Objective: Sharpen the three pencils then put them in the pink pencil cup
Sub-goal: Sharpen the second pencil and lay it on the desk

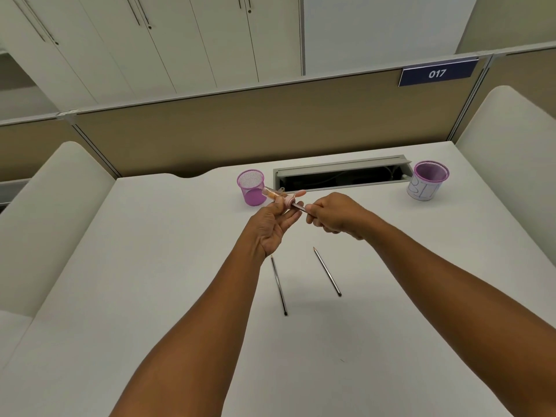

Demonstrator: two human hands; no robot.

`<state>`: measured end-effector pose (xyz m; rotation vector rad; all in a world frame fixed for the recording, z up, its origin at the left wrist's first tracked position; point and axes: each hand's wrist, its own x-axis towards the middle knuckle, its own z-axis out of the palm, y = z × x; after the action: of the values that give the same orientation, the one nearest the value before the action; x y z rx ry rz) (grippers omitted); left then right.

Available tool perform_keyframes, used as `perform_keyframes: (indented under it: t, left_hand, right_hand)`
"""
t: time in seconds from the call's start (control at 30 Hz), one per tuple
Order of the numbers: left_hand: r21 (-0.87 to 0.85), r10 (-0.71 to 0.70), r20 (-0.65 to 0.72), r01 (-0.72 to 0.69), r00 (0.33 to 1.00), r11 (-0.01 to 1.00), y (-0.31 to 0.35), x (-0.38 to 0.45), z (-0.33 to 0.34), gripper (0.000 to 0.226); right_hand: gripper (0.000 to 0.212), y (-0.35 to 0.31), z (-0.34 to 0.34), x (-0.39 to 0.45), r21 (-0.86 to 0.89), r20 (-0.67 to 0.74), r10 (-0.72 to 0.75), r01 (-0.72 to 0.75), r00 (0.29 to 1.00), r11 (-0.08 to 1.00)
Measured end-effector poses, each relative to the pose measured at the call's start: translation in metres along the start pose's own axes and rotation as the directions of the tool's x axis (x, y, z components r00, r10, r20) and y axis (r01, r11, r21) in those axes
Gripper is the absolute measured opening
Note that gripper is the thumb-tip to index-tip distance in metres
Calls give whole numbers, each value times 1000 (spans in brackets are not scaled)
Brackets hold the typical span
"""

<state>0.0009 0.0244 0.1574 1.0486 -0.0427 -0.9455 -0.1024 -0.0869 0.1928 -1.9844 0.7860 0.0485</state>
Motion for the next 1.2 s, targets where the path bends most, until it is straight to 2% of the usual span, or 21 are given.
perform_keyframes:
  t: [0.1, 0.17, 0.47, 0.7, 1.03, 1.2]
  left_hand:
    - [-24, 15, -17, -16, 1000, 1000, -1, 2, -1, 19]
    - [-46, 27, -31, -29, 999, 999, 2, 4, -4, 20]
    - [-106, 4, -75, -12, 997, 994, 4, 8, -11, 20]
    - [-50, -39, -100, 34, 994, 998, 0, 9, -7, 15]
    - [-15, -51, -70, 50, 996, 999, -7, 16, -4, 16]
    - [-76, -45, -131, 35, 990, 996, -5, 25, -11, 17]
  right_hand:
    - [39, 8, 10, 5, -272, -97, -126, 95, 987, 957]
    - [40, 13, 13, 6, -349, -115, -171, 122, 979, 929]
    - [28, 29, 16, 6, -229, -112, -185, 156, 976, 961]
    - [25, 37, 21, 11, -187, -135, -177, 151, 975, 971]
    - [24, 41, 20, 21, -228, -161, -233, 193, 959, 954]
    - [20, 53, 18, 24, -223, -139, -233, 199, 962, 954]
